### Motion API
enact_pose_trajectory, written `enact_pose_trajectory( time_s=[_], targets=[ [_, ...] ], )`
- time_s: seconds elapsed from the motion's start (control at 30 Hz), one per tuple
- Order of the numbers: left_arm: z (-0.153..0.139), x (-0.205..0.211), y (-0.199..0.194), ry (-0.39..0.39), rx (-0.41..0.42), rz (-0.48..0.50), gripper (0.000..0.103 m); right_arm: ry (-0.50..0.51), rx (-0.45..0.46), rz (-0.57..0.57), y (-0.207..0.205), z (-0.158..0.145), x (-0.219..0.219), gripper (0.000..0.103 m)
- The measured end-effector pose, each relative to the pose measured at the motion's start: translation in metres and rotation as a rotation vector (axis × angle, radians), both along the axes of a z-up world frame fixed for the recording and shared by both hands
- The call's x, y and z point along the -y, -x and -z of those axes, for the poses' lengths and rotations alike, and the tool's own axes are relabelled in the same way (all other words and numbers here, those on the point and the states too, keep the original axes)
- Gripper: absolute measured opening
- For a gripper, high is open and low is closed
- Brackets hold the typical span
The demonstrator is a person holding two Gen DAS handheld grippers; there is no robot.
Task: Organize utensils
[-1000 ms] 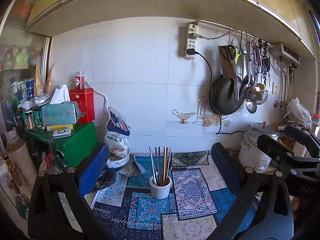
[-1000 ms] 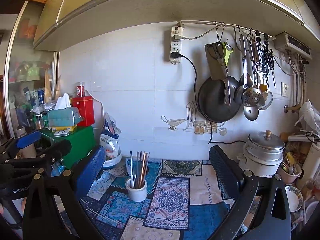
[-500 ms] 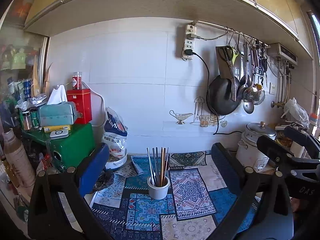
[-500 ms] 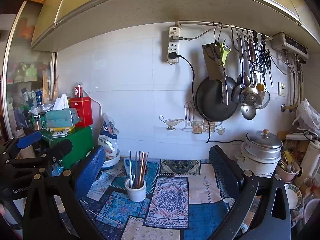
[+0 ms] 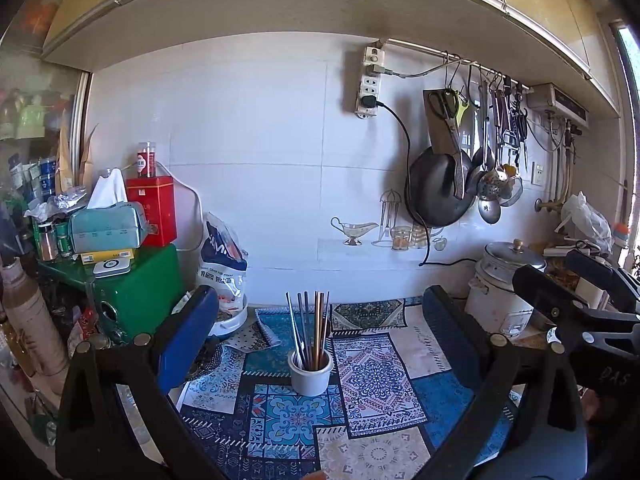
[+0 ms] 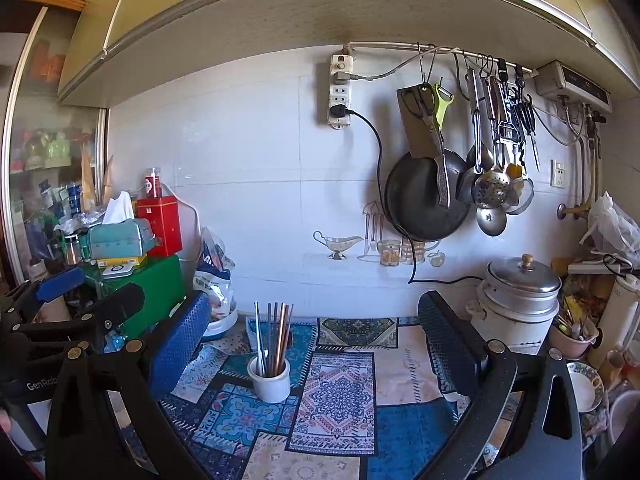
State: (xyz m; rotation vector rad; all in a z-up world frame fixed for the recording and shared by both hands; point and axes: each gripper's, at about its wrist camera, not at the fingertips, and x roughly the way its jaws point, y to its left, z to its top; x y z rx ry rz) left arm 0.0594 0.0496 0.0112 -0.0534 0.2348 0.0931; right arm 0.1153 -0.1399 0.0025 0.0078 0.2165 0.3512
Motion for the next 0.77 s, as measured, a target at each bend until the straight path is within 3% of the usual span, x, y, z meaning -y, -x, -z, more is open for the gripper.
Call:
enact_pose_trajectory(
  time_s=[0.77],
  targets=[
    [0.0041,0.0054,-0.0086,-0.001,-0.019,-0.006,0.102,-0.009,-0.009,-0.011,-0.0085,0.0019,0.0011,0.103]
  ],
)
